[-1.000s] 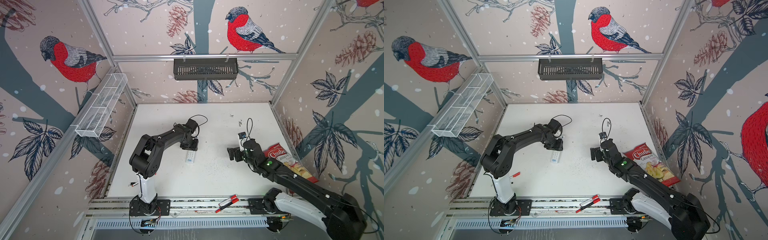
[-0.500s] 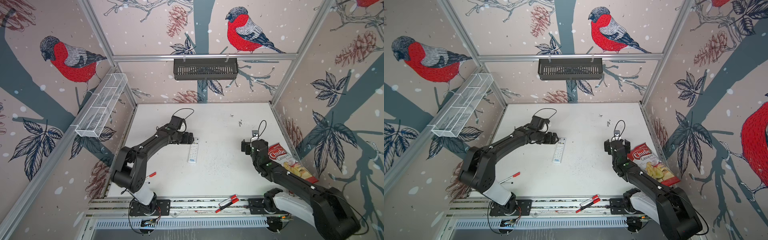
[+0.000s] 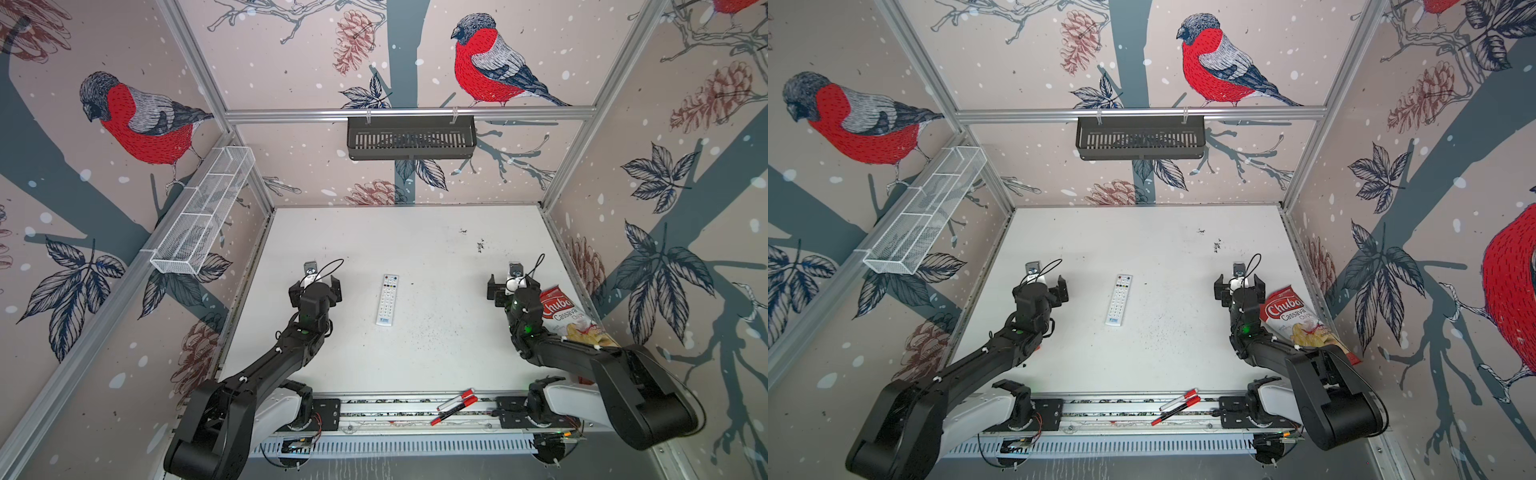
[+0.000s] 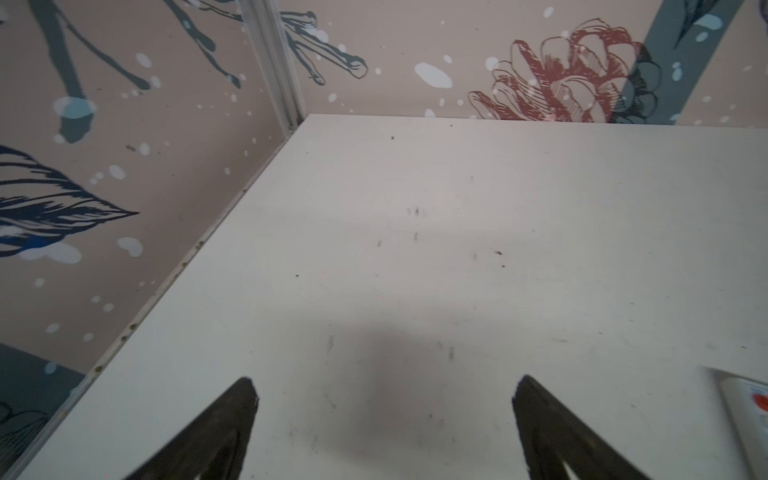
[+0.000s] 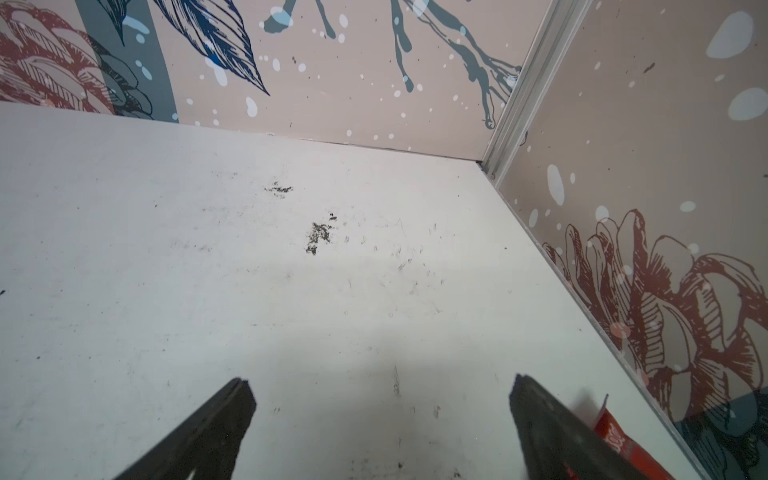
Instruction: Load the batteries into the remote control
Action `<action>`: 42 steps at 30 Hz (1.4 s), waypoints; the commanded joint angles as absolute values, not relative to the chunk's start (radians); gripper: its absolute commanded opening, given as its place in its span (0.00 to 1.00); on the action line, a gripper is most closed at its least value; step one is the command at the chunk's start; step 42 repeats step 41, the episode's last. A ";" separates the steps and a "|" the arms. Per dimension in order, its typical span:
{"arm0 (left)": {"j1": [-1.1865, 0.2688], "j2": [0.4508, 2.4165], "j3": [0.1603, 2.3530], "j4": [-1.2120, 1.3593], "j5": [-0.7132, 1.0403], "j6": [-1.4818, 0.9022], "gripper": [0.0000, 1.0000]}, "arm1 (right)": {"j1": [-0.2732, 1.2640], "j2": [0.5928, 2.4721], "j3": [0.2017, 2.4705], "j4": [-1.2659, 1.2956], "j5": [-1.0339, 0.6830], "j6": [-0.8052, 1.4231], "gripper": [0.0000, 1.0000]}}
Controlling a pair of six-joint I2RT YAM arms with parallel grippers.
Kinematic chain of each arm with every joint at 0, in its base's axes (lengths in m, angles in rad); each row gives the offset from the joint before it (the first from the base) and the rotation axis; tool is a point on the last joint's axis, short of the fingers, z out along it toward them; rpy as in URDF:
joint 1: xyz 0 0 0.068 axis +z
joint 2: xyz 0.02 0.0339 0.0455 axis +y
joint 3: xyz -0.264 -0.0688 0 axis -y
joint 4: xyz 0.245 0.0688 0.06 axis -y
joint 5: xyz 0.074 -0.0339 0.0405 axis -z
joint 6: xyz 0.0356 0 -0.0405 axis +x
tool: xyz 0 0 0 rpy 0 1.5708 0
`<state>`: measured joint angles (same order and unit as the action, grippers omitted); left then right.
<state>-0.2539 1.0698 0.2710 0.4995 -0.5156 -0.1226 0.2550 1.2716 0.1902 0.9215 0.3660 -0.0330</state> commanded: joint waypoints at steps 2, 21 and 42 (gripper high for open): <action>-0.150 1.100 0.186 0.858 -0.437 -0.078 0.96 | 0.203 1.333 0.223 1.053 0.283 -0.038 1.00; -0.088 1.566 0.212 1.366 -0.287 0.015 0.96 | 0.011 1.494 0.249 1.163 0.116 0.074 1.00; -0.079 1.563 0.224 1.339 -0.296 0.001 0.97 | 0.020 1.497 0.251 1.164 0.134 0.067 0.99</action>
